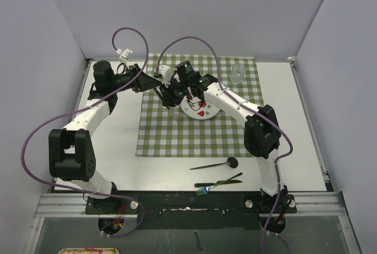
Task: Set the dinner table for one person
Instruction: Place the fork on the napkin.
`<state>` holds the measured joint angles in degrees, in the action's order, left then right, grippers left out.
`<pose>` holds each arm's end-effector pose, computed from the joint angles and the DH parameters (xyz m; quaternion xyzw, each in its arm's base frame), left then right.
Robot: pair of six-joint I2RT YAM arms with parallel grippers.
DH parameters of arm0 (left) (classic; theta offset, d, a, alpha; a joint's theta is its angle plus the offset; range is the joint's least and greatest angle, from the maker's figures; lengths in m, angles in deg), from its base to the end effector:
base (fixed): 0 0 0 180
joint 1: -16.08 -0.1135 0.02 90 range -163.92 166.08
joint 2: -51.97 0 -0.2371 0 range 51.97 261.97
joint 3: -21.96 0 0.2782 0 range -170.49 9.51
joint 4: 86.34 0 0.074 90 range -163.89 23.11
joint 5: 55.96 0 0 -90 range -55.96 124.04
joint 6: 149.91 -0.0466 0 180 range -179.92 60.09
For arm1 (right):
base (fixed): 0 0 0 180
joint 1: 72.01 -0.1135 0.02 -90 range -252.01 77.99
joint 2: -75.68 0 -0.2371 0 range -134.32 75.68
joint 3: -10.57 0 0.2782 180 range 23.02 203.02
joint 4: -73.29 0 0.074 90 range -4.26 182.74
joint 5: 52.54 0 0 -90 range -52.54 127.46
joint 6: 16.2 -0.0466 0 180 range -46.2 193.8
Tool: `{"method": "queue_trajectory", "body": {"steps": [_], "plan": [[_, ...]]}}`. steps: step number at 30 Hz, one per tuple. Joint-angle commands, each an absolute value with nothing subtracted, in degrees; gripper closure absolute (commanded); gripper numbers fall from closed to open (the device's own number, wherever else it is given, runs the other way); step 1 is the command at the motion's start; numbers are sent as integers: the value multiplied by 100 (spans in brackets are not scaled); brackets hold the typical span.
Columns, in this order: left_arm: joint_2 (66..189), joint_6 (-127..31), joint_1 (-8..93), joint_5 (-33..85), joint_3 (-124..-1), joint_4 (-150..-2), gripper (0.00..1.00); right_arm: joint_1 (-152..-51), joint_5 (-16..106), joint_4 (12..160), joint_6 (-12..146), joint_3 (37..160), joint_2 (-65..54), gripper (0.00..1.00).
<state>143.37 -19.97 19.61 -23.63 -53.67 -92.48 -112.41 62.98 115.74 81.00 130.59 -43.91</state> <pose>0.3879 -0.0634 0.2584 0.0865 0.7330 -0.5516 0.3886 0.3689 0.3403 0.2441 -0.4417 0.7790 0.3067 0.3224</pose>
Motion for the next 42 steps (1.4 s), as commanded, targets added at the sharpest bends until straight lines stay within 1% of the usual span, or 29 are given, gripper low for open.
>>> {"method": "queue_trajectory", "body": {"steps": [1, 12, 20, 42], "plan": [[14054, -2426, 1925, -2378, -5644, -9043, 42, -11152, 6379, 11255, 8108, 13316, -4172, 100], [14257, -2602, 1755, -2344, -5702, -8942, 42, -11077, 6402, 11201, 8125, 13034, -3890, 100], [14274, -3056, 1958, -2261, -5726, -8542, 42, -11066, 6428, 11184, 8107, 13086, -3874, 100], [14565, -3307, 2221, -2035, -5743, -8433, 43, -11014, 6438, 11123, 8087, 12996, -3683, 100]]}}
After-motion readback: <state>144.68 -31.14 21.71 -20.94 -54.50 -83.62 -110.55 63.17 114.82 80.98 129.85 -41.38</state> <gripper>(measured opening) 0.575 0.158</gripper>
